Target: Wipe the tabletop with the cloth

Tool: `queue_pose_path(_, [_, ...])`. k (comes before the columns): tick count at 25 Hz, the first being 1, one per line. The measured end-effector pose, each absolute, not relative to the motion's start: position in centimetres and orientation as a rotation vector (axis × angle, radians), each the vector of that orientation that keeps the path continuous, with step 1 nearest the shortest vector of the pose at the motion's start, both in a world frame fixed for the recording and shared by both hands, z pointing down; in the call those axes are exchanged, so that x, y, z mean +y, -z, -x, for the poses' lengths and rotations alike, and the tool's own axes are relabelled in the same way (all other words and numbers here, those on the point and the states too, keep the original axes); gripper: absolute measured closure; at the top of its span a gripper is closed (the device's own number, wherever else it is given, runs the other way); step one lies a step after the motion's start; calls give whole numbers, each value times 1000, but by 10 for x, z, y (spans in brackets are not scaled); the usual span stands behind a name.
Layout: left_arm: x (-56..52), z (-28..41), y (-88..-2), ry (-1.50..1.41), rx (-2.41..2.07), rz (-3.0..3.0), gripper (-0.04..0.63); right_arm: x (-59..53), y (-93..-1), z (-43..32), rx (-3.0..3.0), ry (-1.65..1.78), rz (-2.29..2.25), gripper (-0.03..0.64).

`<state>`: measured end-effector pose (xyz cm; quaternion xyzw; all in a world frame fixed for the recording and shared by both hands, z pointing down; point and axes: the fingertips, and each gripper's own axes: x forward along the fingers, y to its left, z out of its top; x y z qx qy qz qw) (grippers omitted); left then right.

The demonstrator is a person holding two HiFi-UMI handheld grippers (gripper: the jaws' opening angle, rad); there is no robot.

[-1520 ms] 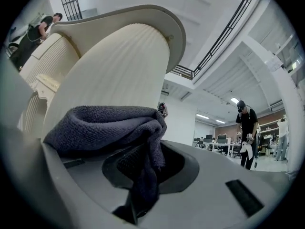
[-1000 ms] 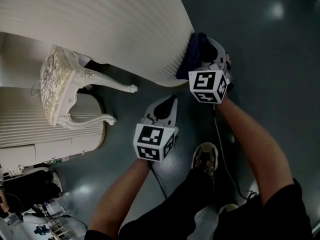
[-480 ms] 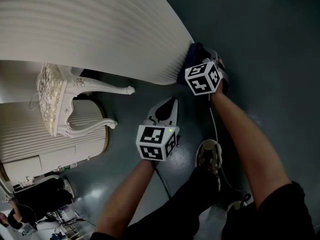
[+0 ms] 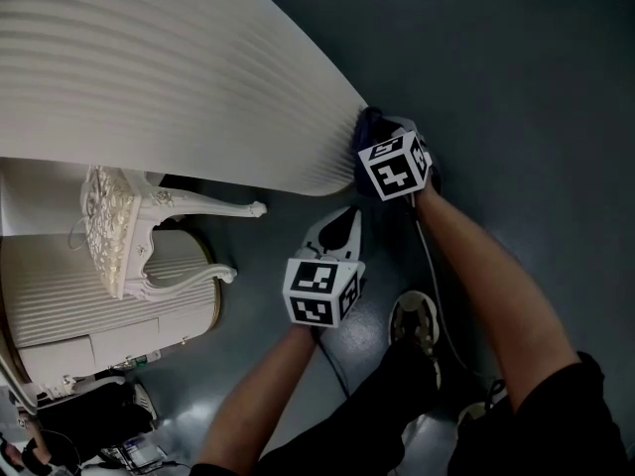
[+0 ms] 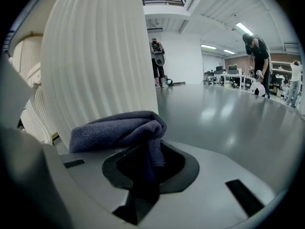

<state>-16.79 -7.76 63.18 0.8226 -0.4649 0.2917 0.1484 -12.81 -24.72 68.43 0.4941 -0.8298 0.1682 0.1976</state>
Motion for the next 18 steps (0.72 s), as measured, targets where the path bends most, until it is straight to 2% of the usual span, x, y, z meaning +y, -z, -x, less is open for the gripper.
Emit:
queue_pose_path(11, [-113, 159, -545, -823, -1387, -2431, 592, -256, -526, 135, -2616, -321, -1283, 555])
queue_pose_path(18, [-156, 150, -484, -736, -1497, -2479, 592, -278, -455, 138, -2713, -39, -1154, 555])
